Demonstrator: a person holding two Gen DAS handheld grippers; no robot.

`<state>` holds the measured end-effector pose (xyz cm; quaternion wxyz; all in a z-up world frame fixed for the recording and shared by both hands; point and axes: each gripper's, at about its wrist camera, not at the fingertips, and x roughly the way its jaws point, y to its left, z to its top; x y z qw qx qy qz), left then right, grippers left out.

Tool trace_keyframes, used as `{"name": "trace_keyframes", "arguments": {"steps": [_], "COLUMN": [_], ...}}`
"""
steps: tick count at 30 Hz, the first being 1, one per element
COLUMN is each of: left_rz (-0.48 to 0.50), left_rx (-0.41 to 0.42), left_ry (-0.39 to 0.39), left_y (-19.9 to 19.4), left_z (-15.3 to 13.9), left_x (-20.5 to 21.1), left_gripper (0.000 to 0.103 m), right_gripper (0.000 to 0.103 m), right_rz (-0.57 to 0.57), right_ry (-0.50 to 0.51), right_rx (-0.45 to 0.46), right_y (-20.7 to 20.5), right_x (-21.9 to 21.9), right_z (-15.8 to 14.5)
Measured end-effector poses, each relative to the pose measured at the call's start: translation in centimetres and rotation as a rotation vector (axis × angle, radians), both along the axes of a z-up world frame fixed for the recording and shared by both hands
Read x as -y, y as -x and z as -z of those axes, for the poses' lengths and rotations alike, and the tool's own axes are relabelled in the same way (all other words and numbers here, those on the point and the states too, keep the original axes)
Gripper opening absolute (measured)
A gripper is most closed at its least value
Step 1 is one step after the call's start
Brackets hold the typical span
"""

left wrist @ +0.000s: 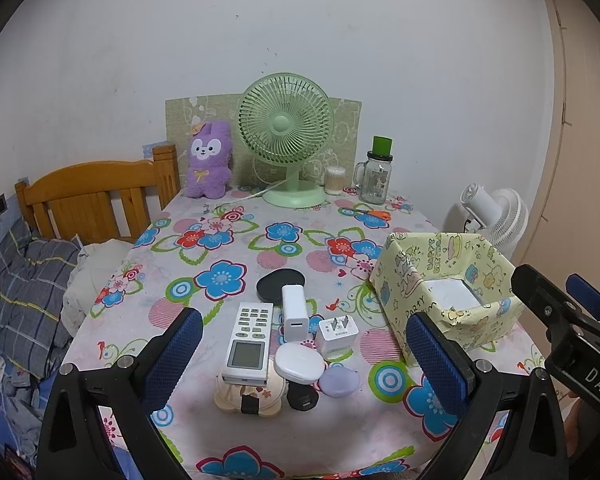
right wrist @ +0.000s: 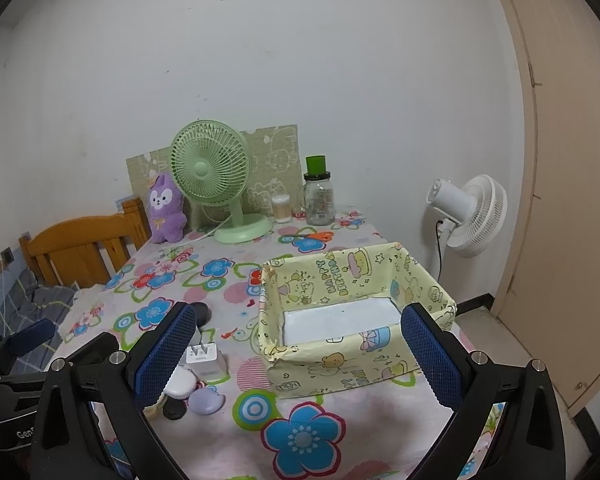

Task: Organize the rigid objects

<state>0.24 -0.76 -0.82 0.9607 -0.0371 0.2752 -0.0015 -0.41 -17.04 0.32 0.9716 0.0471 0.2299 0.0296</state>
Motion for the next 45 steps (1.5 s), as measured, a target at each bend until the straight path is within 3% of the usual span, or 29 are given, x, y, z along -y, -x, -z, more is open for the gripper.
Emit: {"name": "trace_keyframes", "arguments": {"steps": [16,25,45], "left_rz": [0.01,-0.012,-0.056], "left_rx": [-0.018,-0.051,-0.173], "left_ry": [-0.005,0.007,-0.027], "left_y": [-1.0,-2.2,-5.0], "left_z": [0.8,1.9,6.4], "left_x": [-0.1,-1.5,-4.8], "left_gripper": [0.103,0.103,0.103], "right_gripper": [0.103,0.103,0.101], "right_rz": [0.011,0.057,-0.031], "right_ry": [0.02,-0.012,0.022], "right_rx": [-0.003,0.042,-0.109], "right_y": [-0.9,-1.6,-4.9], "right_x": [-1.0,-1.9,-6.8], "right_z": [0.6,2.0,5.0]}}
